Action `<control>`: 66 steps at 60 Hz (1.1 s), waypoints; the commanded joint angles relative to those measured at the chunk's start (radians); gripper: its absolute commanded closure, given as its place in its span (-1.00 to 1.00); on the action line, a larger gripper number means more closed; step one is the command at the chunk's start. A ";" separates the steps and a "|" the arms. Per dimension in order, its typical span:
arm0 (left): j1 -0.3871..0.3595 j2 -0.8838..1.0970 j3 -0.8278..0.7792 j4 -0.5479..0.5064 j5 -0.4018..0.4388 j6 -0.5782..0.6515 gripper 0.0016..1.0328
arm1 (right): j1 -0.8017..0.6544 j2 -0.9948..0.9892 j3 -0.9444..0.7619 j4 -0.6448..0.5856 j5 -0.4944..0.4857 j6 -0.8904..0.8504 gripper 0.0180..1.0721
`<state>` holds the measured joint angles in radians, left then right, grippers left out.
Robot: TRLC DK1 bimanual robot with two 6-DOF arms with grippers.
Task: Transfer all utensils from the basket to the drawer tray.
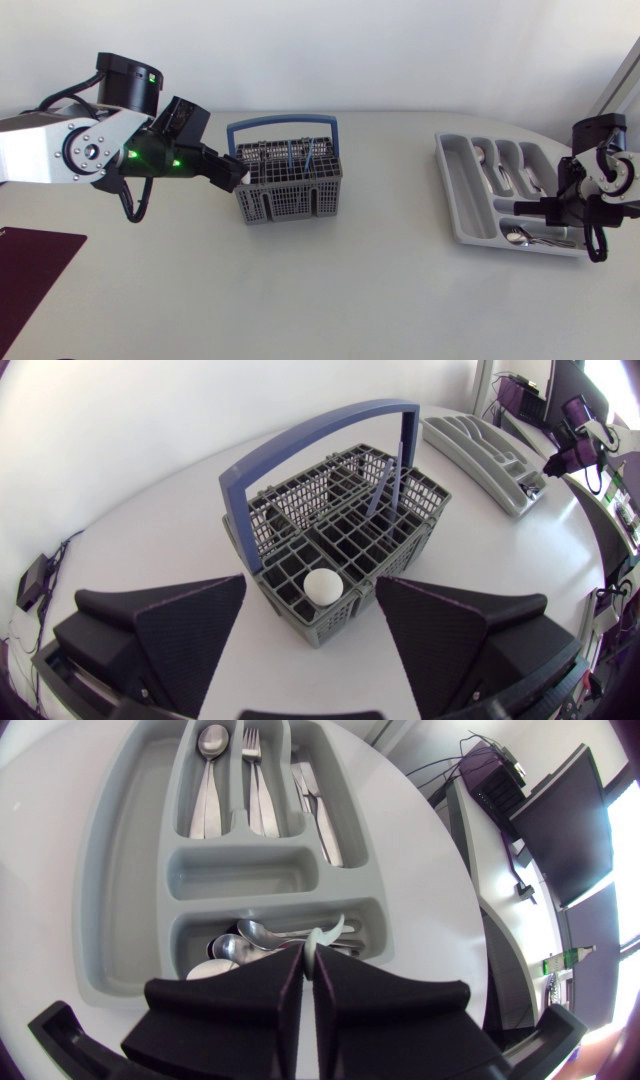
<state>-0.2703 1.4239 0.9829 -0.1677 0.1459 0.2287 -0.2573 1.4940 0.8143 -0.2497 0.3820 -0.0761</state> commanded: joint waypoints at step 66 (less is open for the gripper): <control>0.020 0.000 -0.013 0.004 0.058 0.011 -0.77 | 0.340 -0.219 -0.023 -0.057 -0.160 0.217 -0.91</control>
<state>-0.2432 1.4261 0.9691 -0.1593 0.1951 0.2295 0.0189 1.3262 0.8143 -0.2890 0.2348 0.1055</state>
